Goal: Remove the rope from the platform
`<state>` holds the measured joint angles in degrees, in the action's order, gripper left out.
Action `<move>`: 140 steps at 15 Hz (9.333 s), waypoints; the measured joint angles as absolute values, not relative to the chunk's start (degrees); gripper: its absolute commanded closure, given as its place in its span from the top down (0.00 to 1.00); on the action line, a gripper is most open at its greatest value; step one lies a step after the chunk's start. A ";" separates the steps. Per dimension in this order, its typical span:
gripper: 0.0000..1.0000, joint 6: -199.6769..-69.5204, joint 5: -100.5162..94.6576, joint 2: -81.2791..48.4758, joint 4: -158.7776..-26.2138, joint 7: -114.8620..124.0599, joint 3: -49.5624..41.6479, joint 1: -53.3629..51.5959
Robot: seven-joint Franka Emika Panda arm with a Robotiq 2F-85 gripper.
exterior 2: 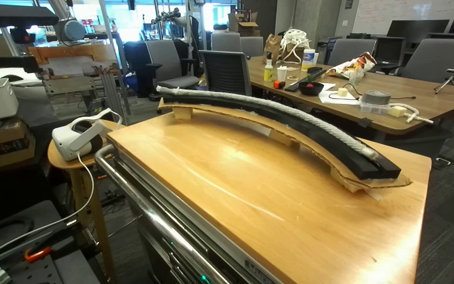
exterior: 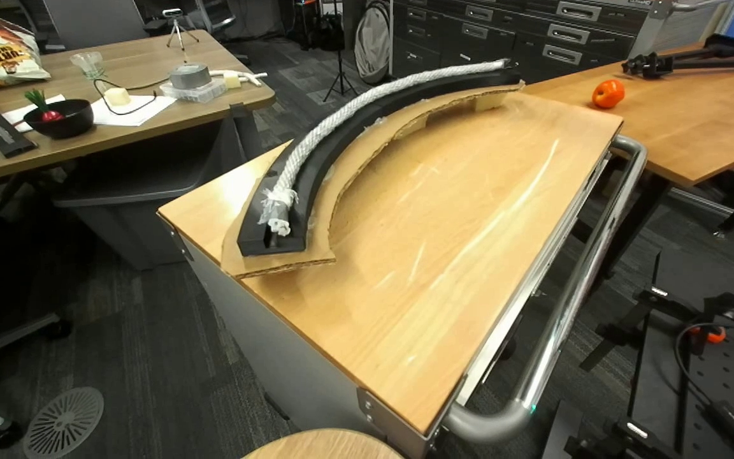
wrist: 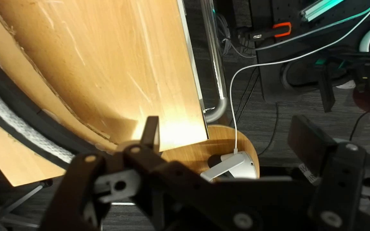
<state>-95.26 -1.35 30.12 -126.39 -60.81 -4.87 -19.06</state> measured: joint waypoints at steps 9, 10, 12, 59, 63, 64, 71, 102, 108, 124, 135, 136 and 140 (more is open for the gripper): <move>1.00 -96.39 -3.70 25.04 -124.75 -63.48 -3.87 -16.63; 1.00 -96.67 -4.59 22.04 -123.32 -64.22 -3.75 -16.00; 1.00 -96.98 -5.33 15.00 -119.11 -65.32 -3.70 -14.53; 0.63 -101.25 -11.83 -38.18 -70.59 -80.65 1.42 0.02; 0.31 -96.59 -8.95 -39.97 -67.79 -80.75 1.83 1.33; 0.23 -95.82 -8.30 -40.31 -67.21 -80.75 1.86 1.62; 0.13 -93.24 -4.99 -41.77 -63.83 -80.75 2.12 2.76; 0.64 -118.07 3.71 -17.23 -116.09 -59.91 -1.95 9.78; 1.00 -135.34 1.69 -7.74 -129.33 -66.31 -1.88 9.65; 1.00 -134.89 -8.20 2.86 -134.60 -71.21 -2.66 6.94; 1.00 -127.28 -30.61 4.31 -125.85 -71.79 -1.80 4.25; 1.00 -127.29 -30.61 4.27 -126.22 -71.79 -1.97 4.25; 1.00 -127.29 -31.16 4.10 -126.48 -72.34 -2.13 4.25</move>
